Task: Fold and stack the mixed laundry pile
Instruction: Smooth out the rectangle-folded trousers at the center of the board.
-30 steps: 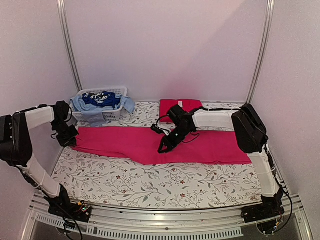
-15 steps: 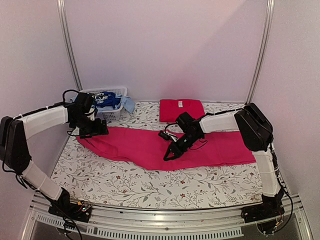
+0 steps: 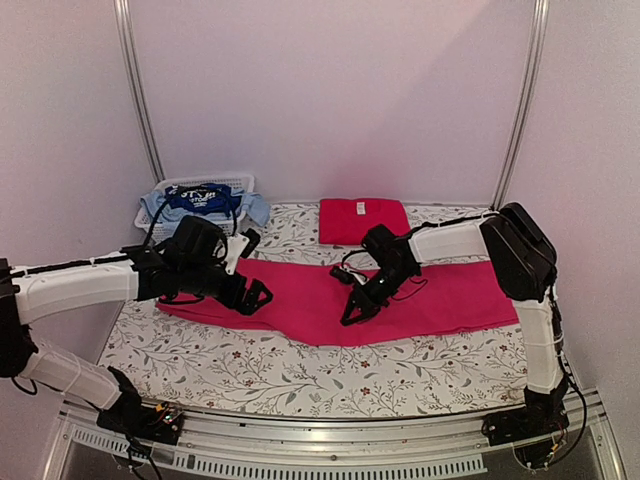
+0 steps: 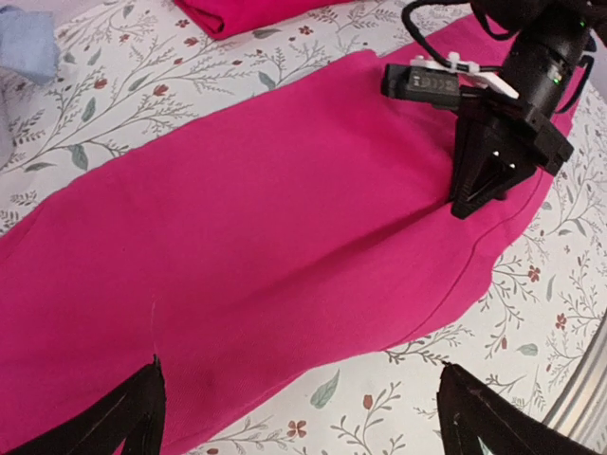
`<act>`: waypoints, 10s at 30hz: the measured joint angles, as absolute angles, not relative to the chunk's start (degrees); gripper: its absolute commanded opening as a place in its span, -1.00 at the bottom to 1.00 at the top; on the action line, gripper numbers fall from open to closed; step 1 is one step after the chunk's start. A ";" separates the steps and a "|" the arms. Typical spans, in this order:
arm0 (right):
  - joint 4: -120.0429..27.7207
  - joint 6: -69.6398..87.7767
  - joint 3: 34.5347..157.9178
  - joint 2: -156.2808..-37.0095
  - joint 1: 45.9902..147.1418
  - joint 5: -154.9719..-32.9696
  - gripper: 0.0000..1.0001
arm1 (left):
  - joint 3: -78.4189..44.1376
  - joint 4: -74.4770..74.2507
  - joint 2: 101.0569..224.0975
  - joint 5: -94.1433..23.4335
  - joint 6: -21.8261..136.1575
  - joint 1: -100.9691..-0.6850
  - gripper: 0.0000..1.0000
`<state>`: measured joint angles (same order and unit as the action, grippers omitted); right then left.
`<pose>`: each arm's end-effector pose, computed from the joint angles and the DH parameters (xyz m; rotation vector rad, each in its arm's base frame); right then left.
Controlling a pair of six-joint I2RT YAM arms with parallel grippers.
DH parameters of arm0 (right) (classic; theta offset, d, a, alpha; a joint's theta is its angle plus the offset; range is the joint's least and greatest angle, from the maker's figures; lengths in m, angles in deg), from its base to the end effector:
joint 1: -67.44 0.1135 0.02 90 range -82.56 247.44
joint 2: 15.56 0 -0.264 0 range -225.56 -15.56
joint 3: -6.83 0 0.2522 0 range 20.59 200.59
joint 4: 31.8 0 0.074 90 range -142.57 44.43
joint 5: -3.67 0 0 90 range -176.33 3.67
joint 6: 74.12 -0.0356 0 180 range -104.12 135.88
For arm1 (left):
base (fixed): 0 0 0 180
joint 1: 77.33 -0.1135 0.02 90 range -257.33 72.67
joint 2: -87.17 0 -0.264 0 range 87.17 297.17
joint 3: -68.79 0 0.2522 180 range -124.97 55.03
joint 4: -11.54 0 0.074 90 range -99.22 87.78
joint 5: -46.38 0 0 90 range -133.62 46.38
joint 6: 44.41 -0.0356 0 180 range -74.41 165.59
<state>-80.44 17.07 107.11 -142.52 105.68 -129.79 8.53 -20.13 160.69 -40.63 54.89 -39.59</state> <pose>0.3221 0.2850 0.1146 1.1134 -2.6676 -1.2091 0.2109 -0.1656 0.2314 0.6151 2.3214 -0.4551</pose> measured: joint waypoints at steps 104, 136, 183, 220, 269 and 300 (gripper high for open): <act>-42.15 0.77 64.47 -103.77 110.22 -120.46 0.04 | 5.80 5.40 182.48 -56.94 17.55 -25.06 0.56; -30.60 16.77 86.26 -133.19 120.78 -108.96 -0.08 | -2.20 3.28 190.81 -37.75 27.11 -38.13 0.55; -43.22 26.12 88.10 -126.15 133.79 -113.47 0.11 | 7.19 -18.84 171.37 -42.71 59.00 -55.33 0.77; -67.24 11.96 86.24 -114.57 98.03 -124.85 0.22 | 15.30 -41.99 166.04 -39.80 99.63 -61.08 0.29; -94.25 -4.41 64.01 -88.93 51.65 -110.54 -0.26 | -7.34 -23.08 177.25 -37.27 52.00 -33.51 0.57; -82.32 -5.33 82.17 -119.20 57.09 -114.93 -0.22 | -10.64 -23.58 196.03 -37.90 65.77 -60.94 0.50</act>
<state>-82.32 -5.33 82.17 -119.20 57.09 -114.93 -10.64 -23.58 196.03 -37.90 65.77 -60.94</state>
